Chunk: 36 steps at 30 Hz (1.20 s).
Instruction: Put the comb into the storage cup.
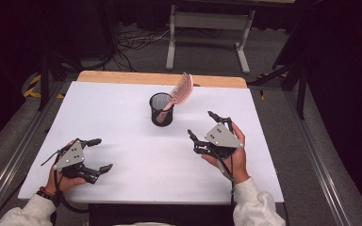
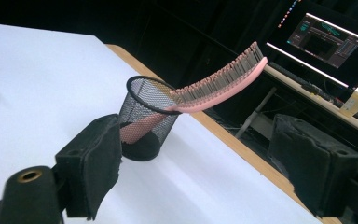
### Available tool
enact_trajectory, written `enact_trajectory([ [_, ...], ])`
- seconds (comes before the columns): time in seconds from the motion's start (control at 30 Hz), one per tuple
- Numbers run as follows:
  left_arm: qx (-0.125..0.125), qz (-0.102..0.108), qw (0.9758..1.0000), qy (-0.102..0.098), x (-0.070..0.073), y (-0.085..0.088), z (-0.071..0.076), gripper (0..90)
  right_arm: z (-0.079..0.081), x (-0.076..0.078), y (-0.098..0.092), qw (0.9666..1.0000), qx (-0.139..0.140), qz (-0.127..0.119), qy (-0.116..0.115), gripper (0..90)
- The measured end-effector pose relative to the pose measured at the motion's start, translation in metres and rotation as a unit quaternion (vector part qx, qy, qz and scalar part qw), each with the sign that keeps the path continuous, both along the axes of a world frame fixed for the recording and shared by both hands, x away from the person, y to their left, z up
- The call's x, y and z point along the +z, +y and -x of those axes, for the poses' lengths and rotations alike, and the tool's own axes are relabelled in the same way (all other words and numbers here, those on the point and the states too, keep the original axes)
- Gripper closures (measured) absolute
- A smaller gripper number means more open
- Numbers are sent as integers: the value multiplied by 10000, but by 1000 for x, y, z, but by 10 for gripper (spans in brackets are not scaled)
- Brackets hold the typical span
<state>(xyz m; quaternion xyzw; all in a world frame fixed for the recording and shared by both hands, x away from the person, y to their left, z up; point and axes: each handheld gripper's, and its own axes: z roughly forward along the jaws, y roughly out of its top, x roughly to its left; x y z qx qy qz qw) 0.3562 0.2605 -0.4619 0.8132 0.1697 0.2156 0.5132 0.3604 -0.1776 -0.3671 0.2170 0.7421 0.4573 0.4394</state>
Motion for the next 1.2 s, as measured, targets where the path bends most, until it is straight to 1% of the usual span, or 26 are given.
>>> enact_trajectory([
  [0.07, 4, 6, 10000, -2, 0, -1, 0, 57, 2, -2, -1, 10000, 52, -4, 12, 173],
  [0.3, -11, -1, 10000, -6, 0, -1, 1, 56, 6, -10, -2, 9998, 1, 172, 40, 156],
  [0.37, -23, -20, 10000, -9, 0, -1, 1, 56, 8, -13, -3, 9998, -23, 173, 48, 151],
  [0.43, -22, -19, 10000, -9, 0, -1, 1, 56, 9, -17, -4, 9998, 11, 183, 92, 151],
  [0.5, -19, -23, 10000, -11, 0, -1, 1, 56, 10, -19, -4, 9997, -10, 244, 94, 145],
  [0.57, -26, -26, 10000, -11, 0, -1, 1, 56, 11, -21, -5, 9996, 50, 235, 113, 140],
  [0.67, -24, -33, 10000, -15, 0, -1, 1, 56, 13, -25, -5, 9994, 47, 303, 132, 139],
  [0.97, -38, -40, 10000, -22, 0, -1, 1, 55, 20, -36, -9, 9991, 85, 352, 216, 128],
  [1.2, -33, -57, 10000, -22, 0, -2, 2, 55, 25, -47, -14, 9985, 76, 417, 342, 110],
])
